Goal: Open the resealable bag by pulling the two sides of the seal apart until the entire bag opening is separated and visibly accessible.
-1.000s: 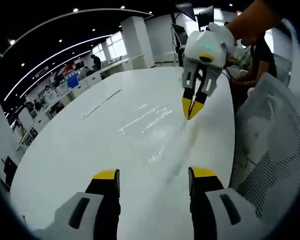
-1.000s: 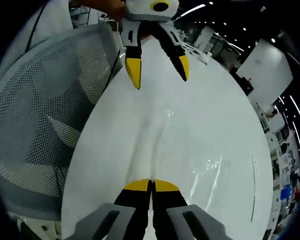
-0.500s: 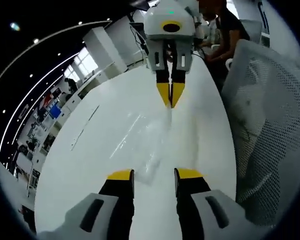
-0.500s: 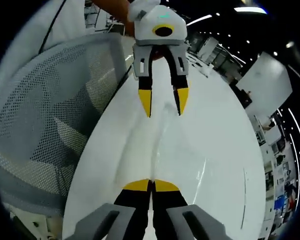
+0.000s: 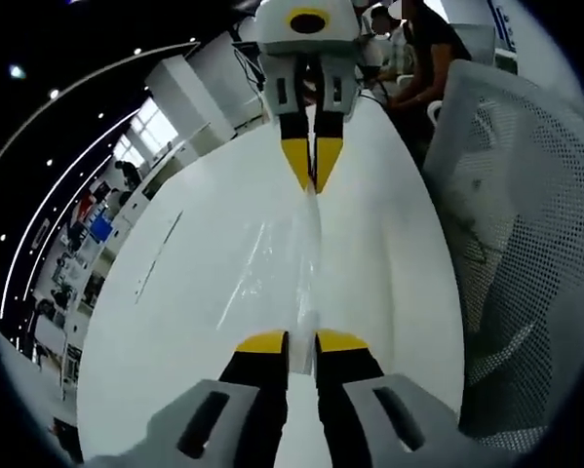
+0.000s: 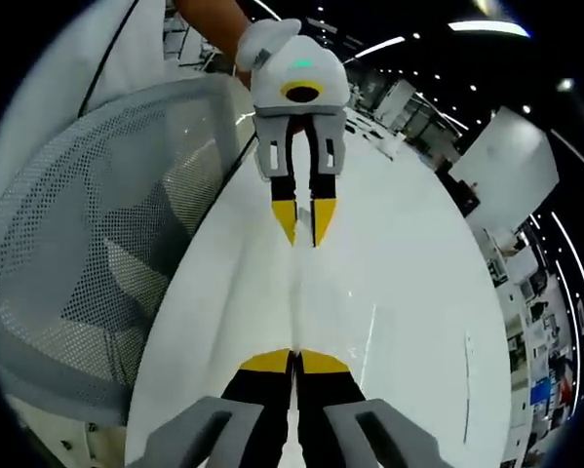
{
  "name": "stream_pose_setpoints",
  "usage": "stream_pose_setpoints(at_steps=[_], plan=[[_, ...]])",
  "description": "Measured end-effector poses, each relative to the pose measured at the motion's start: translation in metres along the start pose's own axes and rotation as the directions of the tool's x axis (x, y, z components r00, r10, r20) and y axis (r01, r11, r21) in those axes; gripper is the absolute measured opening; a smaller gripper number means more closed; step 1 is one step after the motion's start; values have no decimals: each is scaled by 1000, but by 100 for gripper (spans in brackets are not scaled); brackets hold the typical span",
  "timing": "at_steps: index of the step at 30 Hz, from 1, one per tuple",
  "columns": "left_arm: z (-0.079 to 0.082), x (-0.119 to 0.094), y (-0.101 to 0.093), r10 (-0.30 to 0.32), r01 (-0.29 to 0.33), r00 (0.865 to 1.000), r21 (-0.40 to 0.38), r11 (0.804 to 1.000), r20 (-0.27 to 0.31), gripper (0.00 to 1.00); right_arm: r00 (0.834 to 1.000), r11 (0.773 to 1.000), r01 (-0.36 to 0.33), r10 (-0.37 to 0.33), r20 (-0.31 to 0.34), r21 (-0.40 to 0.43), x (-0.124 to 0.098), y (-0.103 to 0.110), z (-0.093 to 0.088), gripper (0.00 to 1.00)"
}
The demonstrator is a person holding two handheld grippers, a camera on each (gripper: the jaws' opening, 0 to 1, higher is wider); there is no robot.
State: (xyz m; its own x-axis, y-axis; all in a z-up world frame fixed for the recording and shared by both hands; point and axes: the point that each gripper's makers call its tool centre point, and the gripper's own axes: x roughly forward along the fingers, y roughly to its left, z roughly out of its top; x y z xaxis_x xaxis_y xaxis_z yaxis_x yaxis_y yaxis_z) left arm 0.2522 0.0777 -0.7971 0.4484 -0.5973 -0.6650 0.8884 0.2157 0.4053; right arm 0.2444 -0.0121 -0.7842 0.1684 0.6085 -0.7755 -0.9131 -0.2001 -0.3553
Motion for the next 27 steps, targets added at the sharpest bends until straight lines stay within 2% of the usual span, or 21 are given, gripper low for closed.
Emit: stream_pose_setpoints(at_steps=[6, 7, 10, 12, 17, 27], plan=[[-1, -3, 0, -10, 10, 1000, 18, 1000, -5, 4, 1000, 999, 3, -4, 8, 52, 1, 2, 1, 0], [-1, -3, 0, -16, 16, 1000, 16, 1000, -7, 1, 1000, 996, 3, -4, 10, 93, 2, 3, 2, 0], [-1, -4, 0, -26, 26, 1000, 10, 1000, -6, 0, 1000, 990, 7, -10, 15, 137, 3, 2, 4, 4], [0, -6, 1, -23, 23, 1000, 20, 1000, -6, 0, 999, 991, 21, -25, 27, 135, 3, 0, 8, 6], [7, -7, -1, -35, 35, 999, 23, 999, 7, 0, 996, 983, 24, -39, 80, 183, 8, -3, 33, 10], [18, -7, -4, -54, 52, 998, 41, 998, 33, 0, 985, 982, 25, -56, 162, 186, 29, -6, 76, 11]])
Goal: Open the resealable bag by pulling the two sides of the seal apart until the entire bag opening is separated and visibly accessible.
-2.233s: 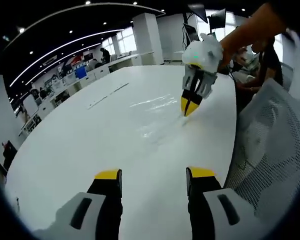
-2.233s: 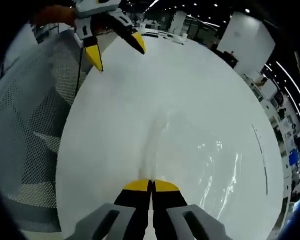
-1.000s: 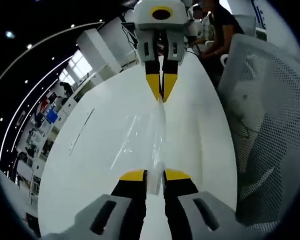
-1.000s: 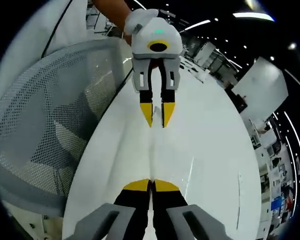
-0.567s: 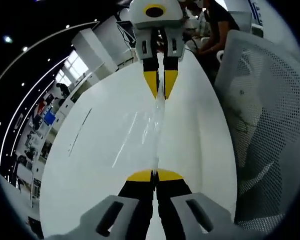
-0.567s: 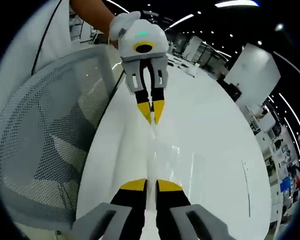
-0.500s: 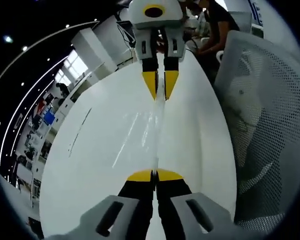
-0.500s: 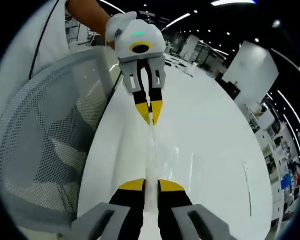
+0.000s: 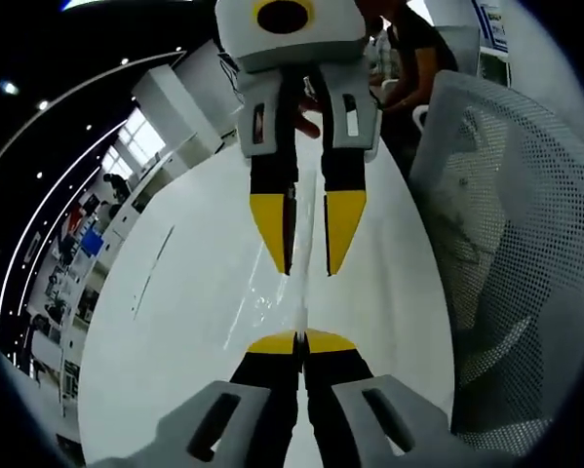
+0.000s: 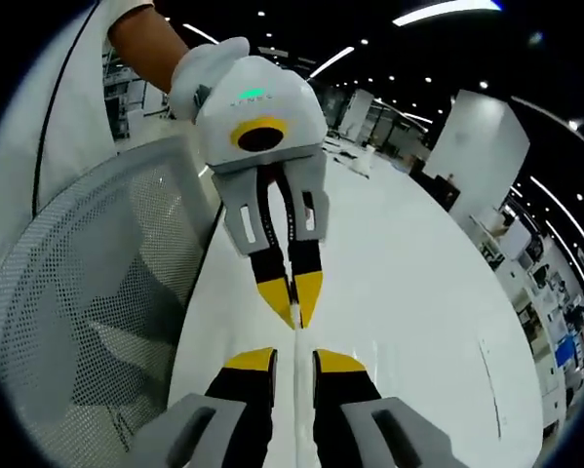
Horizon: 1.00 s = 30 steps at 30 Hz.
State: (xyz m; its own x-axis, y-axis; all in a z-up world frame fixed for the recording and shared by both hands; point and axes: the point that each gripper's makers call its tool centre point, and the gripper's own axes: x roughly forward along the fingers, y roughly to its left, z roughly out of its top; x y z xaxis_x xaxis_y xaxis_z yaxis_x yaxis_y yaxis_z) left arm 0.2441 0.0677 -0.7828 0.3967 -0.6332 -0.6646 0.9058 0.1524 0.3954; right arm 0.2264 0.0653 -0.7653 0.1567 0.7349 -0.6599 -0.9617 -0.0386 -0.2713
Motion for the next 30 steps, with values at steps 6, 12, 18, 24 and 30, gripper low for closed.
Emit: stream_pose_setpoints(at_steps=[6, 12, 18, 24, 30], plan=[[3, 0, 0, -2, 2, 1000, 12, 1000, 1, 0, 1000, 1000, -7, 7, 20, -20, 10, 2, 11, 9], [6, 0, -2, -11, 11, 1000, 15, 1000, 14, 0, 1000, 1000, -5, 5, 20, -19, 13, 1, 13, 3], [9, -1, -2, -5, 6, 1000, -11, 1000, 31, 0, 1000, 999, -1, 1, 5, 37, 12, 0, 10, 0], [9, 2, -6, -27, 27, 999, -12, 1000, 37, 0, 998, 993, -3, 10, -54, 118, 14, 4, 4, 0], [4, 3, -5, -21, 31, 996, -132, 991, 81, 0, 995, 982, 5, 14, -101, 188, 16, 3, -3, 0]])
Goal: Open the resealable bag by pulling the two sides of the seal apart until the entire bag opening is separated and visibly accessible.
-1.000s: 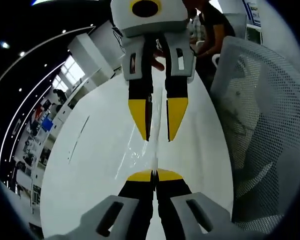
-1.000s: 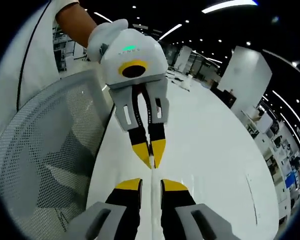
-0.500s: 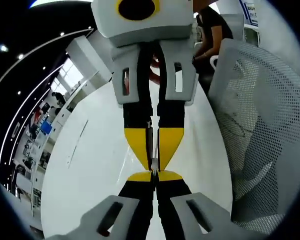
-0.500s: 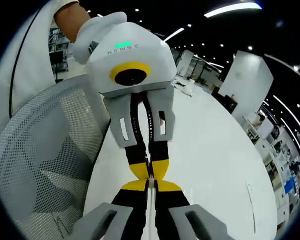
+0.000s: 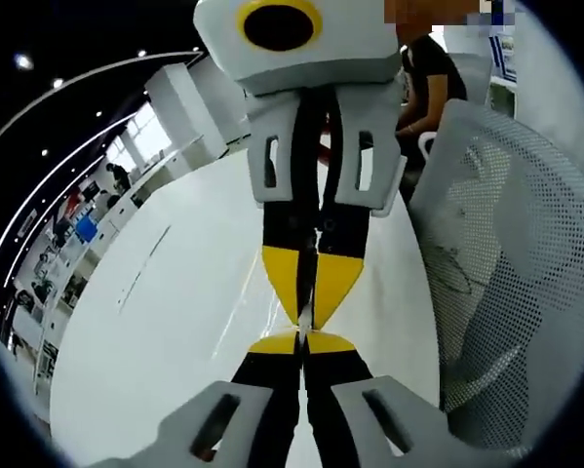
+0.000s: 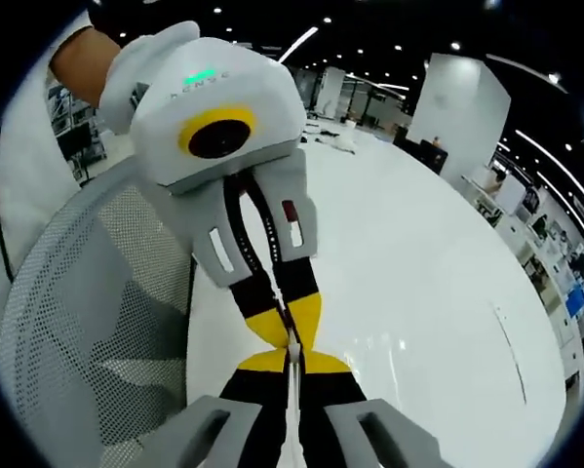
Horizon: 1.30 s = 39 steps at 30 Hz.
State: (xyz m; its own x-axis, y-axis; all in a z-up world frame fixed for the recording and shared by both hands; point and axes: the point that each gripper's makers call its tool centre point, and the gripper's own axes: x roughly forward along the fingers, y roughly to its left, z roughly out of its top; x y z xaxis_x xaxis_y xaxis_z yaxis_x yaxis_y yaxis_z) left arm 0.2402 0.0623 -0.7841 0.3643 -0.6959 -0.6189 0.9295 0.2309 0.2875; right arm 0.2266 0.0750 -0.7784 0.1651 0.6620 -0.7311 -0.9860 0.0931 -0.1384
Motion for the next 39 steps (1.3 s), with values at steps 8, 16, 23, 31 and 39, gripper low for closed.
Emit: stream_pose_setpoints(at_steps=[8, 16, 23, 31, 39], plan=[[-1, -3, 1, -5, 5, 1000, -12, 1000, 19, 0, 998, 1000, 9, -7, -60, 30, 0, -5, -15, 0], [1, 0, -1, -22, 22, 999, 14, 1000, 24, 0, 997, 1000, 8, -6, -78, 21, -1, -3, -17, 0], [8, -4, -4, -42, 41, 999, 39, 998, 35, 0, 996, 1000, 0, 2, -91, 19, -1, -1, -17, 0], [13, -6, -5, -55, 53, 997, 46, 998, 57, 0, 996, 999, -1, 5, -88, 42, -2, -1, -15, 0], [22, -13, 10, -13, 9, 997, 54, 999, 79, 0, 995, 997, 43, -38, -87, 56, -12, -19, -20, 0]])
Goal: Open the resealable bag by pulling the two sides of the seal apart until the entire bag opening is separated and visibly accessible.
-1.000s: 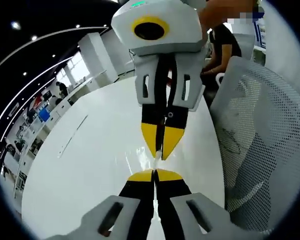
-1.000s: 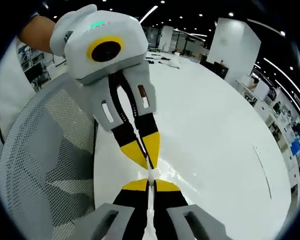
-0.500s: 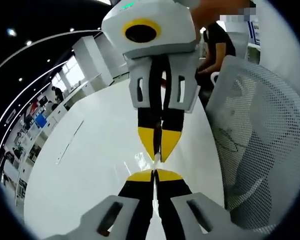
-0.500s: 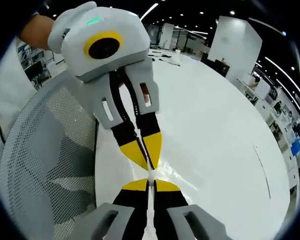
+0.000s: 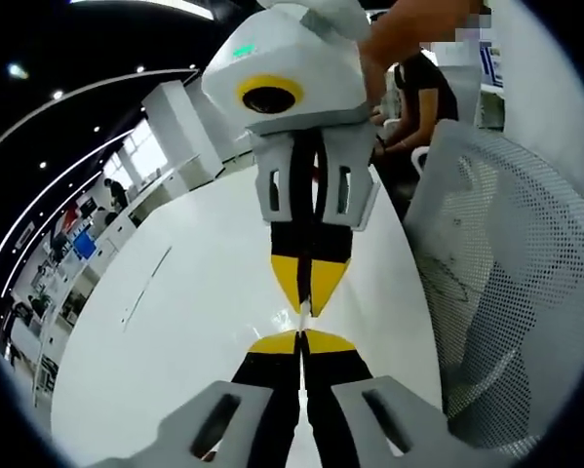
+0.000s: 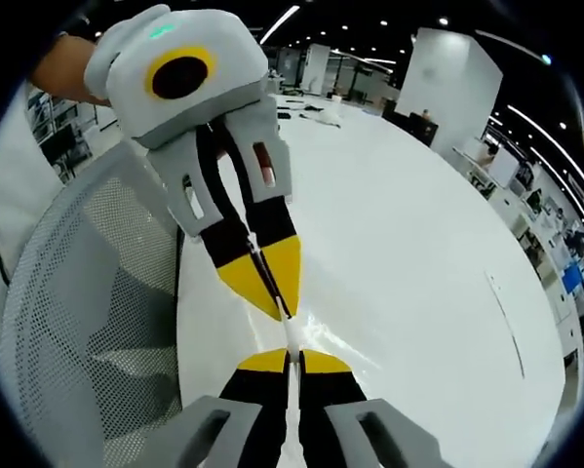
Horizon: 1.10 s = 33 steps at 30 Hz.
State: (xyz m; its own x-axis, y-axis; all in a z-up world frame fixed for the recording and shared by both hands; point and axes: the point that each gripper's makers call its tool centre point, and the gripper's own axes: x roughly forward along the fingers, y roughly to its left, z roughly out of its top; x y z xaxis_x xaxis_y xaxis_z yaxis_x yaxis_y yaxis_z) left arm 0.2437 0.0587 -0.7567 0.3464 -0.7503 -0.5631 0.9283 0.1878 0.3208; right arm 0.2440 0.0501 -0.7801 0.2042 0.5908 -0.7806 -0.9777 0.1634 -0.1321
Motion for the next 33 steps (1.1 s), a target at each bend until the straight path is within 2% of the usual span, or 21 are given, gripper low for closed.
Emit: stream_pose_setpoints(at_steps=[8, 18, 21, 28, 33], plan=[[9, -1, 11, 6, -6, 1000, 21, 1000, 12, 0, 999, 999, 35, -35, -12, -10, -7, -8, 4, 0], [16, 6, 2, -36, 35, 999, 43, 998, 13, 0, 999, 998, 28, -29, -27, -56, -6, 0, 8, 0], [14, 10, -2, -53, 53, 999, 68, 996, -12, 0, 999, 998, 26, -28, -30, -60, -5, 2, 11, 0], [12, 8, 1, -46, 47, 999, 68, 997, -21, 0, 999, 998, 29, -30, -20, -48, -6, -2, 10, 0], [12, 9, 2, -50, 52, 998, 77, 996, -28, 0, 998, 998, 38, -40, -46, -59, -5, -6, 2, 0]])
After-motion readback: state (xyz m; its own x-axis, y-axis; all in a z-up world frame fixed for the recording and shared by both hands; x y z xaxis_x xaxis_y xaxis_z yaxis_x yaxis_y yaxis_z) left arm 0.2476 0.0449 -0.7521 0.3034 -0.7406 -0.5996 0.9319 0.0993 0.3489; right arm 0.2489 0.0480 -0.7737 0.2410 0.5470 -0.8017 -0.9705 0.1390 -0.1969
